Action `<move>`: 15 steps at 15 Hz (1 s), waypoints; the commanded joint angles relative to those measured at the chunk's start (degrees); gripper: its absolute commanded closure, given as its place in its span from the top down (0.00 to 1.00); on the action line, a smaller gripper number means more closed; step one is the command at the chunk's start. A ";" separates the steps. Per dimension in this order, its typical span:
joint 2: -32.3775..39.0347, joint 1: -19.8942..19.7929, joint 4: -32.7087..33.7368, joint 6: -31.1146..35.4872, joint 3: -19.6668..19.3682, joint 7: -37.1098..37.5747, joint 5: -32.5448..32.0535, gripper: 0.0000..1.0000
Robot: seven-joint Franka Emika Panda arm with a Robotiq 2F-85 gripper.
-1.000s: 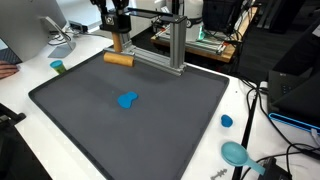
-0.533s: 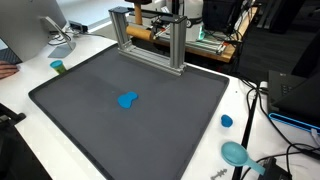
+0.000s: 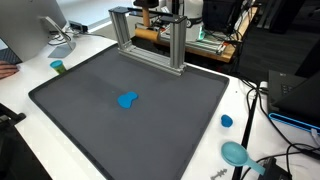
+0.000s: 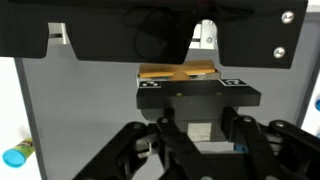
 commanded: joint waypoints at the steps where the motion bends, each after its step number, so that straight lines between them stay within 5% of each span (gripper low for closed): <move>1: -3.74 0.33 -3.96 -0.27 0.72 1.49 0.61 0.22; 12: -10.89 0.64 -11.16 -1.66 3.71 11.39 2.51 0.22; 13: -10.90 0.50 -11.31 -2.62 3.71 12.03 2.40 0.72; 15: -11.35 0.36 -11.74 -3.53 3.43 12.98 3.13 0.80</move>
